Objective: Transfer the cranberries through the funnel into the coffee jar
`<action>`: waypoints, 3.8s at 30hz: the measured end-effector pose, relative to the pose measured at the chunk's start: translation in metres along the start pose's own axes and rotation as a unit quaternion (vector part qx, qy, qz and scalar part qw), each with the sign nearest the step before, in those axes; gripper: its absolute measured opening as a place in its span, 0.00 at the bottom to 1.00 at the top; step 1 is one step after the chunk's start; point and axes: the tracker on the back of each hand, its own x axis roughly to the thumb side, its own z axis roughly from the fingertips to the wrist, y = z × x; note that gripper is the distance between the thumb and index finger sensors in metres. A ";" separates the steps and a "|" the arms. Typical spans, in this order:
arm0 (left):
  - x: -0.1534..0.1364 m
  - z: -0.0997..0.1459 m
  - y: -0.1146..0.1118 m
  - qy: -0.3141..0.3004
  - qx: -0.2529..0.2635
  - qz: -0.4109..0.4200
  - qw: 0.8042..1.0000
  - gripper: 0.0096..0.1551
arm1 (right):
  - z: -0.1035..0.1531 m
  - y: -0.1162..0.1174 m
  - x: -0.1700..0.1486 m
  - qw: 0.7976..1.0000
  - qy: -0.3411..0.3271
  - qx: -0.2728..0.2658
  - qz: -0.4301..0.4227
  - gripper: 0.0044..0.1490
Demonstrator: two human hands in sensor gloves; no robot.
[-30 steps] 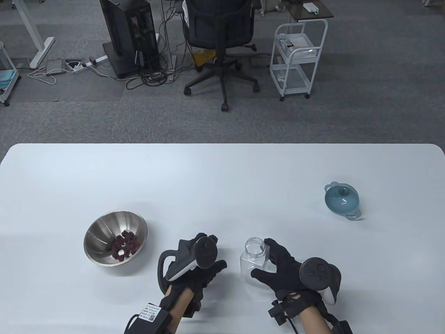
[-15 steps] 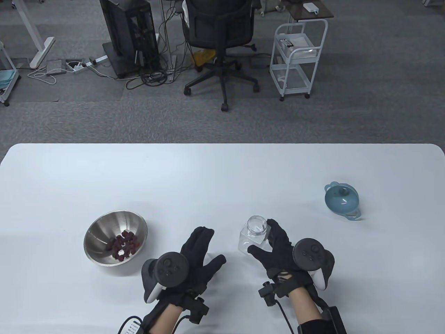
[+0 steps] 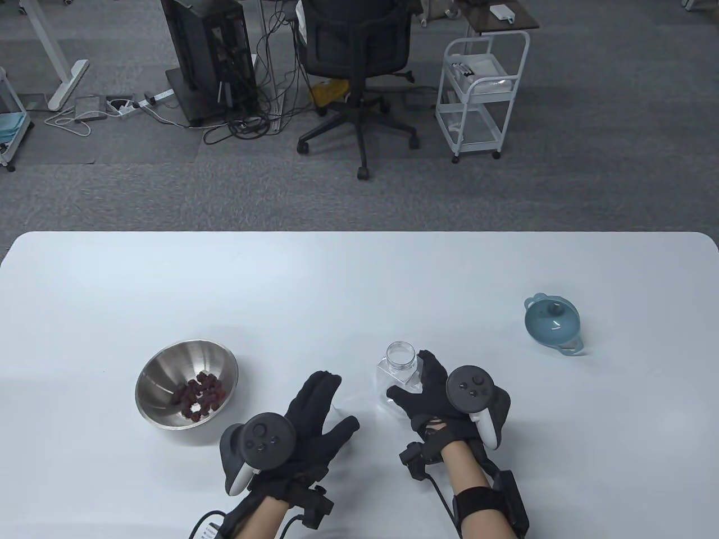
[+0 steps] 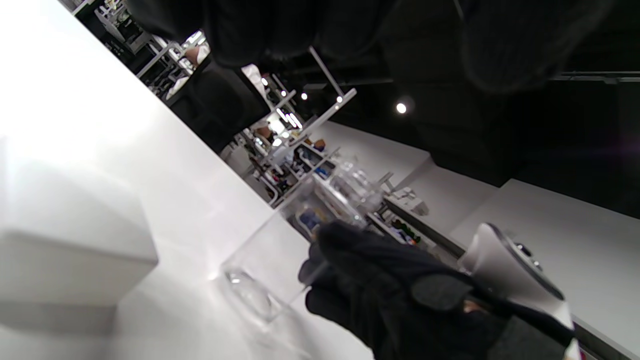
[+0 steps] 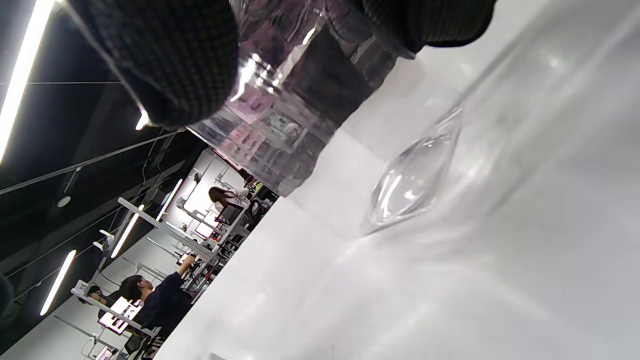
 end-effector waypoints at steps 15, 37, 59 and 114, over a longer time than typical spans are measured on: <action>-0.003 -0.002 -0.004 -0.006 -0.010 -0.013 1.000 0.49 | 0.004 -0.015 -0.002 0.996 0.016 0.063 0.061 0.69; 0.010 0.001 0.006 -0.009 -0.005 -0.024 1.000 0.48 | -0.010 -0.209 -0.056 0.927 0.194 -0.279 0.161 0.60; 0.013 0.003 0.005 -0.009 -0.015 -0.033 0.999 0.48 | -0.087 -0.203 -0.158 0.919 0.304 -0.223 0.118 0.49; 0.007 0.000 0.004 0.007 -0.041 -0.018 0.999 0.46 | -0.012 -0.166 0.115 0.980 0.033 -0.107 0.167 0.25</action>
